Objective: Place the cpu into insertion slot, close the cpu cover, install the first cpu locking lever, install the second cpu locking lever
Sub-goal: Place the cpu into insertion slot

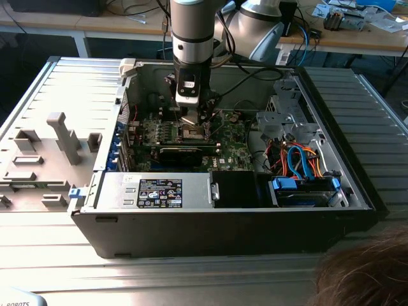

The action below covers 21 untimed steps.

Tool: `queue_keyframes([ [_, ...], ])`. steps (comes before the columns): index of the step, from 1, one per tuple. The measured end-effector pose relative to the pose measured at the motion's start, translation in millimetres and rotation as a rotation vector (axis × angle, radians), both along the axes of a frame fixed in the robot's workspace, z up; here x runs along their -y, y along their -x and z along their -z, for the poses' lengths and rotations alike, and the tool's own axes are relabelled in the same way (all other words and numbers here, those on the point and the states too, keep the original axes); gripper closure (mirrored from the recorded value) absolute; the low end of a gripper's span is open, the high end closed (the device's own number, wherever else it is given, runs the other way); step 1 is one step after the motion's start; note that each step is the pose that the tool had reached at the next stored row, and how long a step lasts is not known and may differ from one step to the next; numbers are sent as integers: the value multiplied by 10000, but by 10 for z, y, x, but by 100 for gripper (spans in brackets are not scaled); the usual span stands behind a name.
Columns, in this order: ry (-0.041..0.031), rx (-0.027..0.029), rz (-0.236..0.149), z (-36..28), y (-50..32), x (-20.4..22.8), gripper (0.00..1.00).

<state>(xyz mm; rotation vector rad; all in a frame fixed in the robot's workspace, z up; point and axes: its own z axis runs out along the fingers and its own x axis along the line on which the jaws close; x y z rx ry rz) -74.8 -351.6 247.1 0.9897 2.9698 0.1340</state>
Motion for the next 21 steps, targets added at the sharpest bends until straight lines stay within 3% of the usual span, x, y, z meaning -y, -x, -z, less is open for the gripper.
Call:
queue_keyframes([
  [21,0,0,443,14,0,0,46],
])
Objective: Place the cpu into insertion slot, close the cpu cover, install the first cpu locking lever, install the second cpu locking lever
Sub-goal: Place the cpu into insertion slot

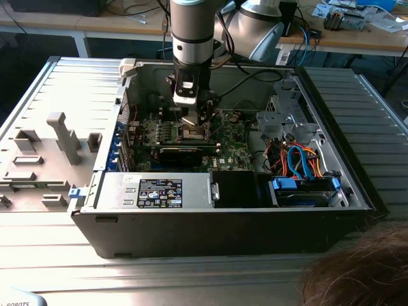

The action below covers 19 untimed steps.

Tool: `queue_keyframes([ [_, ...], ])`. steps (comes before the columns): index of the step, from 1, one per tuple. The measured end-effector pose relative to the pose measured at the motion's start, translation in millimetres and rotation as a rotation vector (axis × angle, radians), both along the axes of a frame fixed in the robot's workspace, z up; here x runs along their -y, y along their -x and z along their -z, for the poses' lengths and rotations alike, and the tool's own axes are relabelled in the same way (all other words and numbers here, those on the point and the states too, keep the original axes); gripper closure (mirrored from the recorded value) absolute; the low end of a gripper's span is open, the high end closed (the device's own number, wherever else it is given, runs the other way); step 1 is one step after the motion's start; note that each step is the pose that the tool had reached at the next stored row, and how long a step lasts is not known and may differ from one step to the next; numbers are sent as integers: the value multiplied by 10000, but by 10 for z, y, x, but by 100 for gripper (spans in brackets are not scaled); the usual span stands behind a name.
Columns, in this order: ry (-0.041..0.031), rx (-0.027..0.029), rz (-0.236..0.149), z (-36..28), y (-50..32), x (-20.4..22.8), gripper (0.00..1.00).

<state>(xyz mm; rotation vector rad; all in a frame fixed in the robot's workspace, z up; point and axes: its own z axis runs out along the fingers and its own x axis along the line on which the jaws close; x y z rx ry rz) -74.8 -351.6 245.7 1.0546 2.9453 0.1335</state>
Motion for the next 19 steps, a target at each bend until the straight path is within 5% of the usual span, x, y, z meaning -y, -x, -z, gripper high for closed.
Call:
queue_keyframes([
  [19,1,-1,481,15,0,0,46],
])
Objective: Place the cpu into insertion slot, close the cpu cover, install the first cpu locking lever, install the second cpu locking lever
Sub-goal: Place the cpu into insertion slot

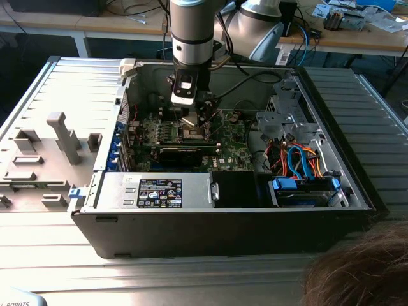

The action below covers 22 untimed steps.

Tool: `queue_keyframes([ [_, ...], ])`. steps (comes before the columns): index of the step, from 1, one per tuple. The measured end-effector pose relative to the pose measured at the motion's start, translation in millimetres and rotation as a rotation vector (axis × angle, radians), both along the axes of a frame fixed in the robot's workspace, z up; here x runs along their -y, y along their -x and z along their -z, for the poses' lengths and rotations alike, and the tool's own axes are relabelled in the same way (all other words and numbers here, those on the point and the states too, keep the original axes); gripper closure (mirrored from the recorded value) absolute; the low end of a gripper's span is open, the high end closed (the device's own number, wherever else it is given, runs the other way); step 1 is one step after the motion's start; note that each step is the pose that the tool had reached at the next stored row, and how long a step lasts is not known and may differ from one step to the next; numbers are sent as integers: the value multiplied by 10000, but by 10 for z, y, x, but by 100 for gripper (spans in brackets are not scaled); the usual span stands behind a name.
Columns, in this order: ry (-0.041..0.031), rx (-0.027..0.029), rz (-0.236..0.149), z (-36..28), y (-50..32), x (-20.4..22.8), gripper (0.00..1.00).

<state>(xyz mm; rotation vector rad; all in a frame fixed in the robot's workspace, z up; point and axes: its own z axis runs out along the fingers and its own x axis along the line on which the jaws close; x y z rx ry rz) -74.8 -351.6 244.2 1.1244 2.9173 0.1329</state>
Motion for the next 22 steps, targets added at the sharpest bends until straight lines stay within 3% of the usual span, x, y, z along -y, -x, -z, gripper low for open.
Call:
queue_keyframes([
  [22,0,0,403,10,0,0,46],
])
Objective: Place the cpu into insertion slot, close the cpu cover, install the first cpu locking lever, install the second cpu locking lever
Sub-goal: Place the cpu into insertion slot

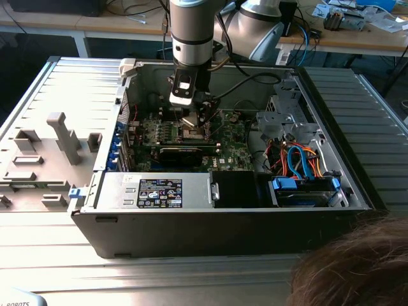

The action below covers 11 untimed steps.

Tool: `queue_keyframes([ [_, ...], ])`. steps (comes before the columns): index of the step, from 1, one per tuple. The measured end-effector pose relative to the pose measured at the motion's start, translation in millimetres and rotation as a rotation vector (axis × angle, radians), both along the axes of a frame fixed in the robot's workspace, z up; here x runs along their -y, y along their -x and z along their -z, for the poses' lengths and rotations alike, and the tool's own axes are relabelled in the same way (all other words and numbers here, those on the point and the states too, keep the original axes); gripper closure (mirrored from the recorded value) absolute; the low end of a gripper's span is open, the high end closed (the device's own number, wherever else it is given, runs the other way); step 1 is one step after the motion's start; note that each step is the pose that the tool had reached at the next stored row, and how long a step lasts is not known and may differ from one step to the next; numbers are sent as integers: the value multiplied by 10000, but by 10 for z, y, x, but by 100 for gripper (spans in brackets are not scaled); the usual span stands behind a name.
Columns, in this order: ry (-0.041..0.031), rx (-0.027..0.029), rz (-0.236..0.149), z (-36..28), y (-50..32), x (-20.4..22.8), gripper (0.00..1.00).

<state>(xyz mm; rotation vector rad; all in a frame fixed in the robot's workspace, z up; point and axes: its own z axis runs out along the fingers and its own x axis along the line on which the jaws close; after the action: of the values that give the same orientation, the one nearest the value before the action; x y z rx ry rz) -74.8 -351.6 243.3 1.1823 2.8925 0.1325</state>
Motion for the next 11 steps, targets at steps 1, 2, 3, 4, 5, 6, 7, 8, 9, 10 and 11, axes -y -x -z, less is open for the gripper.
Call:
queue_keyframes([
  [1,0,0,15,0,0,0,46],
  [2,0,0,36,1,0,0,46],
  [3,0,0,51,1,0,0,46],
  [4,0,0,69,2,0,0,46],
  [5,0,0,84,2,0,0,46],
  [6,0,1,102,3,0,0,46],
  [7,0,0,118,3,0,0,46],
  [8,0,1,135,4,0,0,46],
  [9,0,0,151,4,0,0,46],
  [10,0,0,172,5,0,0,46],
  [11,0,0,188,5,0,0,46],
])
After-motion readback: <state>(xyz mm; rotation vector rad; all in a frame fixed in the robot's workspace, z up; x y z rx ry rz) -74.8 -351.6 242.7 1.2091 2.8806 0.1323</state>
